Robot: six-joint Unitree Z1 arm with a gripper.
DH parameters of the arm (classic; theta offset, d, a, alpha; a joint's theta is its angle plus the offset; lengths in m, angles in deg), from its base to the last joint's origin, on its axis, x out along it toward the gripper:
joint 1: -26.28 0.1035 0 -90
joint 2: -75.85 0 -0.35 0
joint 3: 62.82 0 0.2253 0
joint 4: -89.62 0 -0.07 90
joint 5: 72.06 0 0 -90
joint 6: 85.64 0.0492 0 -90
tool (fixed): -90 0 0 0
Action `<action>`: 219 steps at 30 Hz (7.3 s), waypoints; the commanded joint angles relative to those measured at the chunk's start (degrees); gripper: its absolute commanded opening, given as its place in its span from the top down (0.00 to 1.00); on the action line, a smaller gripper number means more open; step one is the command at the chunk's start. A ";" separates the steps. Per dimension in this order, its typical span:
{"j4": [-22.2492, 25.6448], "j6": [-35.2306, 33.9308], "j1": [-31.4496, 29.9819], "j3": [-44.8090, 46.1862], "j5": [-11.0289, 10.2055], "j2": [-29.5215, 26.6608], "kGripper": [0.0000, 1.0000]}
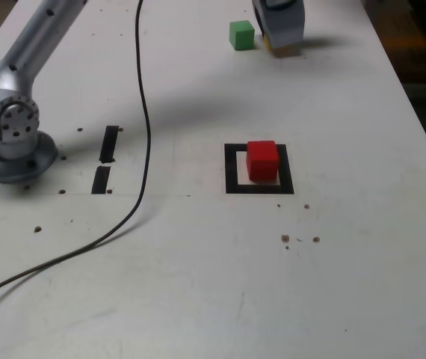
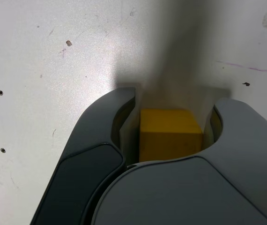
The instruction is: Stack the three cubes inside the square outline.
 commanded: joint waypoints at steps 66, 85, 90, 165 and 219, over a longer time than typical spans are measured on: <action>22.62 -124.59 -41.88 23.59 -1.67 -25.58 0.60; 14.21 -137.27 -45.74 29.09 -7.79 -24.96 0.60; 10.21 -137.64 -45.65 32.28 -7.14 -24.62 0.60; 25.68 -104.54 -5.98 12.31 -13.65 -21.95 0.00; 21.81 -97.10 1.04 -3.04 -8.66 1.21 0.65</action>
